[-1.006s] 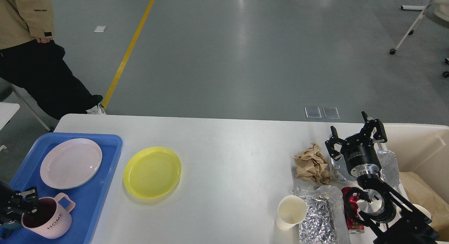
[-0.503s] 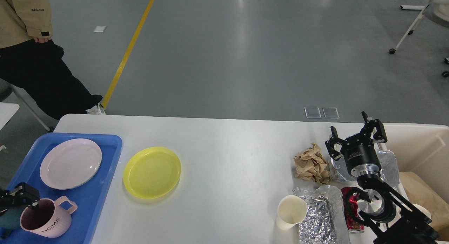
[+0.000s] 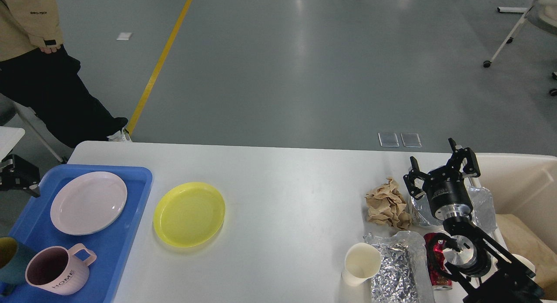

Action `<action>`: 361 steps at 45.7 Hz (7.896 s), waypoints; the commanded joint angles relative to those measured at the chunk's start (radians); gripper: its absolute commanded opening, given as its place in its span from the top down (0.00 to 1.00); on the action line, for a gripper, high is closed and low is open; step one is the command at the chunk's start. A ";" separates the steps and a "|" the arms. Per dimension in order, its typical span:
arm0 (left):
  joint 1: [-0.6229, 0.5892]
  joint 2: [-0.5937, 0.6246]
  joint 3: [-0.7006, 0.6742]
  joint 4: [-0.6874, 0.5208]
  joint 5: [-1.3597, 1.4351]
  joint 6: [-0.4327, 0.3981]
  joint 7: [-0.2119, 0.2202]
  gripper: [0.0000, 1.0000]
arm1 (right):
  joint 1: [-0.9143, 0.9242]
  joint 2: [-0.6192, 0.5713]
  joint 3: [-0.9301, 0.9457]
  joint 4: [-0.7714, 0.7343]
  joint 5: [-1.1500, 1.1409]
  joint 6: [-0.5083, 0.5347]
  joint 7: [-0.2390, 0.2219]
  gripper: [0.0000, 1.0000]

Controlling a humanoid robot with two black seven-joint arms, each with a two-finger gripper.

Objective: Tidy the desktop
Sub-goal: 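Raise the left gripper and move it toward the yellow plate, then grasp the rim of the yellow plate with the left gripper, then lift the yellow plate and place it onto the pink plate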

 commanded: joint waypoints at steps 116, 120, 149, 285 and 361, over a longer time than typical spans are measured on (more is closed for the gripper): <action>0.990 -0.217 -0.764 0.207 -0.633 0.737 -0.001 0.06 | -0.001 0.000 0.000 0.000 0.000 -0.001 0.000 0.00; 1.007 -0.220 -0.770 0.230 -0.633 0.736 0.010 0.08 | -0.001 0.000 0.000 0.000 0.000 0.000 0.000 0.00; 1.034 -0.211 -0.833 0.318 -0.650 0.668 0.054 0.54 | -0.001 0.000 0.000 0.000 0.000 0.000 0.000 0.00; 0.370 0.177 -0.227 0.384 -0.634 -0.044 0.155 1.00 | -0.001 0.000 0.000 0.000 0.000 0.000 0.000 0.00; 1.238 0.041 -0.902 1.051 -0.571 0.047 0.329 0.78 | 0.001 0.001 0.000 0.000 0.000 -0.001 0.000 0.00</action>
